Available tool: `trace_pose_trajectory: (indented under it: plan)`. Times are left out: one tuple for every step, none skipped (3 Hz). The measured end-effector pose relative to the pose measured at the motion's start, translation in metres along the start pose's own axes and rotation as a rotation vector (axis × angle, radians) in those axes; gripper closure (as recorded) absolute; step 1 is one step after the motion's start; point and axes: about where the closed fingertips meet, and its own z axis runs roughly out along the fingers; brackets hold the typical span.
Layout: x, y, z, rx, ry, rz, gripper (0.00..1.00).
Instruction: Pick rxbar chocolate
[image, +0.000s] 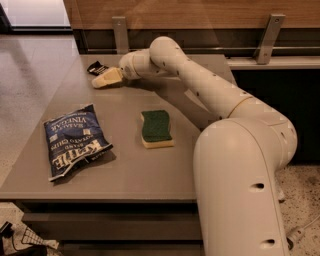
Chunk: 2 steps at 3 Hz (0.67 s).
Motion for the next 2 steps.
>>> trace_pose_trajectory:
  plan:
    - [-0.0015,0.0075,0.0109,-0.026,0.016,-0.009,0.0]
    - [0.0014,0.0151,0.0155,-0.047,0.031,-0.004,0.16]
